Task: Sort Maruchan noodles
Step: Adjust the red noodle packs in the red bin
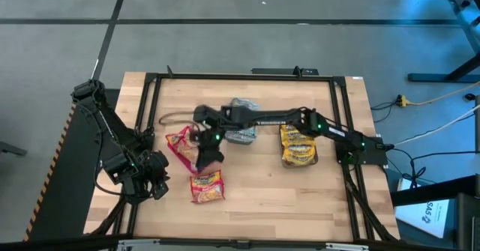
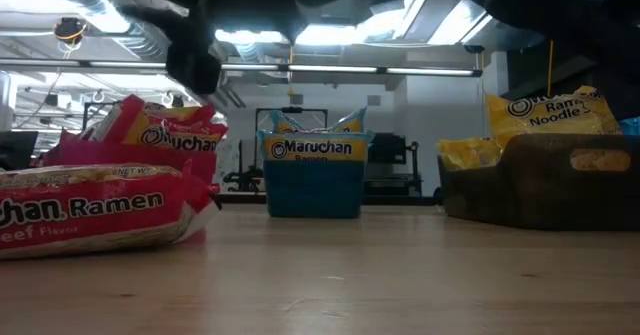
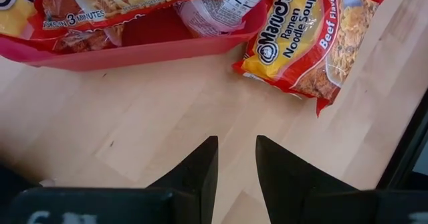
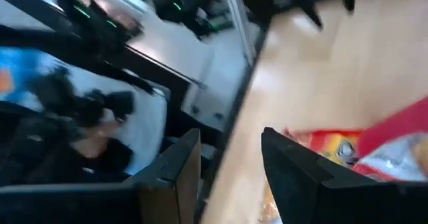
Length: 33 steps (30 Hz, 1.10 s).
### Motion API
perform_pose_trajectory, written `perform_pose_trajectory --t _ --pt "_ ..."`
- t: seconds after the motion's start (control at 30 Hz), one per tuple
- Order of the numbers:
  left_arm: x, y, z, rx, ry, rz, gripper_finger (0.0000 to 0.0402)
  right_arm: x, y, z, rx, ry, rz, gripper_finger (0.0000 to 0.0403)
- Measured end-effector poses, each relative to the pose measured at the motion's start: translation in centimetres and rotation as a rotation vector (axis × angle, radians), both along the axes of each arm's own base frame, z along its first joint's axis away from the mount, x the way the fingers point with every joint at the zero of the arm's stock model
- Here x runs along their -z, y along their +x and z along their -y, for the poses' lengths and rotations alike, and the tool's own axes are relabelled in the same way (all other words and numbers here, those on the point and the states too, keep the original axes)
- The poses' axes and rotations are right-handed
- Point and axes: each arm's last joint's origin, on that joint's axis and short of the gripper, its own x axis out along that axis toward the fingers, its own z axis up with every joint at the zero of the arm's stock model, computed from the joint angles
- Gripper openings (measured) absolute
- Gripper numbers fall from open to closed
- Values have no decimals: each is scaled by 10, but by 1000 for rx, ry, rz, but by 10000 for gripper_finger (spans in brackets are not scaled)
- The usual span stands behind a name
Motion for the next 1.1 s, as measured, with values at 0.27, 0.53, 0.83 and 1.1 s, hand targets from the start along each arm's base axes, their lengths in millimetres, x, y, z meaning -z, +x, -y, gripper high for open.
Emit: perform_pose_trajectory --t 0.27,0.53,0.83,1.1 --pt "0 -1 -1 1 8 -16 95 24 -11 -49 125 -589 -8 136" --pt "2 -26 0 19 11 -166 95 26 -14 -78 107 -827 85 103" --pt "0 -48 9 -19 -45 -105 95 31 -19 -69 148 -961 12 101" --pt "0 -50 9 -30 -52 -92 95 32 -21 -74 130 -968 -2 101"
